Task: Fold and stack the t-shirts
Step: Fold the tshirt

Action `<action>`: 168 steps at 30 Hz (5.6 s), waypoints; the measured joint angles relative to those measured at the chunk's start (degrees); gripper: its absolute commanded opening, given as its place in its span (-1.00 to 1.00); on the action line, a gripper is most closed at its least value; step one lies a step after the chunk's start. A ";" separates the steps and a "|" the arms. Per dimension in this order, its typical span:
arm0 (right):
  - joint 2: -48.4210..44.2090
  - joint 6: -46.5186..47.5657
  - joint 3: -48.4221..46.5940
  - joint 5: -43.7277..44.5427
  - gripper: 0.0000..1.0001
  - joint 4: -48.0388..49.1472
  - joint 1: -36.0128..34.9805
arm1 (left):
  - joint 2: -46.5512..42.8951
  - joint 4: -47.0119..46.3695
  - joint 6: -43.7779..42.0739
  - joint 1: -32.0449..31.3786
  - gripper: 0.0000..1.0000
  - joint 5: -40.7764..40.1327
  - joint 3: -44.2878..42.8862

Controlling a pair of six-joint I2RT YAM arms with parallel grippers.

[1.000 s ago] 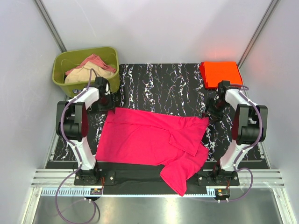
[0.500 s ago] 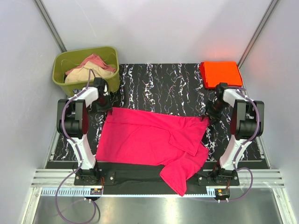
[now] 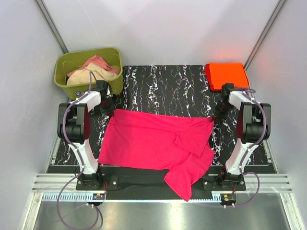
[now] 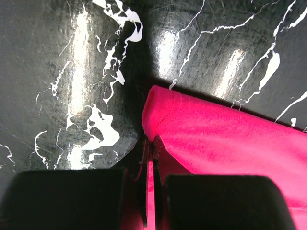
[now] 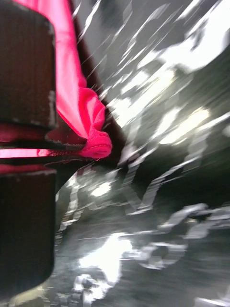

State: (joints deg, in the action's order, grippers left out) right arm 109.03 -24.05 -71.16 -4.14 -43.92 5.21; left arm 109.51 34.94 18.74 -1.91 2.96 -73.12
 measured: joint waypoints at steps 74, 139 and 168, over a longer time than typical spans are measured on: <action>-34.53 -13.29 20.37 -5.79 0.01 -21.66 -4.22 | -59.30 13.62 46.86 -8.00 -0.06 3.10 49.40; -34.07 -26.84 28.30 2.25 -1.00 -11.56 -2.69 | -49.77 11.39 35.87 -7.19 -1.00 0.37 40.15; -36.72 -13.68 18.08 0.02 -1.00 -15.87 -2.69 | -48.02 16.04 29.88 -6.62 -1.00 -1.36 37.44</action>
State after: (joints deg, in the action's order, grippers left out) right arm 72.31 -37.74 -53.08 -4.12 -59.79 2.52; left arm 61.49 50.98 48.62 -8.54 1.61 -35.68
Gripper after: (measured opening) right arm 0.011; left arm 0.012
